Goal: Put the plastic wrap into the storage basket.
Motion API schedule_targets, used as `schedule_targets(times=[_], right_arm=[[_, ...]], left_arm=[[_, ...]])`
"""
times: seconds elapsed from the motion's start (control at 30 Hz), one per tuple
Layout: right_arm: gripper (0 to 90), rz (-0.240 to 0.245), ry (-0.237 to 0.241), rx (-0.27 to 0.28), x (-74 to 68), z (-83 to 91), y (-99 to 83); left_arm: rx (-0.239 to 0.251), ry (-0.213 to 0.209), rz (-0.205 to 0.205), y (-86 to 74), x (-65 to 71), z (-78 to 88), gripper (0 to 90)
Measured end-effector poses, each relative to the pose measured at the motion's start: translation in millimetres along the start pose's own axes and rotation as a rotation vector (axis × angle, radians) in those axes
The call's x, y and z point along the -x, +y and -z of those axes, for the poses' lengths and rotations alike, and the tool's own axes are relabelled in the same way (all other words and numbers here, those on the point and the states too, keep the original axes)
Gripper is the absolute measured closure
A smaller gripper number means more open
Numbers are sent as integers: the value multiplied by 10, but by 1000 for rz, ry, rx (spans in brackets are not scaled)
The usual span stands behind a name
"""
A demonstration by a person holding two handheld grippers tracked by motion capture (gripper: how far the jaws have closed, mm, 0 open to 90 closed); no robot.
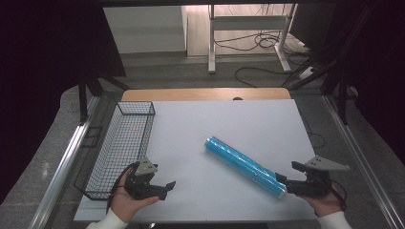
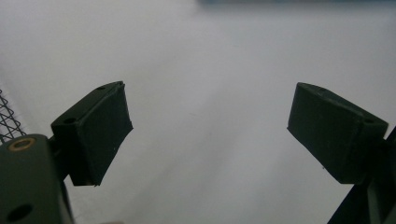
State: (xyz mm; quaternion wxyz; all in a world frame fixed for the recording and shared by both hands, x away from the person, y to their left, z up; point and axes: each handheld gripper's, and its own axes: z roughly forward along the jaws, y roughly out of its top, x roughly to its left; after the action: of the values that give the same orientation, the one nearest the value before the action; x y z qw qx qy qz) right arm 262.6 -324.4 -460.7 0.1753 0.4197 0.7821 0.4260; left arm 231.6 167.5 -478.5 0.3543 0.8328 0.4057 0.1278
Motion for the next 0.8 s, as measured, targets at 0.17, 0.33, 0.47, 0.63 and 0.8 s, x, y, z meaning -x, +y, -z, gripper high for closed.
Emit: schedule_targets(times=[0.17,0.33,0.47,0.63,0.8], right_arm=[[199,-10,-10,-34,56,-22,-62],[199,-22,-19,-26,71,4,-46],[190,-25,-32,-47,62,-6,-48],[189,-18,-38,-61,37,-7,-37],[188,-5,-40,-59,-11,13,9]], left_arm=[[7,-9,-14,35,17,-20,130],[9,-15,-13,38,17,-27,130],[11,-17,-13,22,9,-22,131],[15,-13,-22,10,26,-1,131],[20,-19,-24,4,43,15,130]])
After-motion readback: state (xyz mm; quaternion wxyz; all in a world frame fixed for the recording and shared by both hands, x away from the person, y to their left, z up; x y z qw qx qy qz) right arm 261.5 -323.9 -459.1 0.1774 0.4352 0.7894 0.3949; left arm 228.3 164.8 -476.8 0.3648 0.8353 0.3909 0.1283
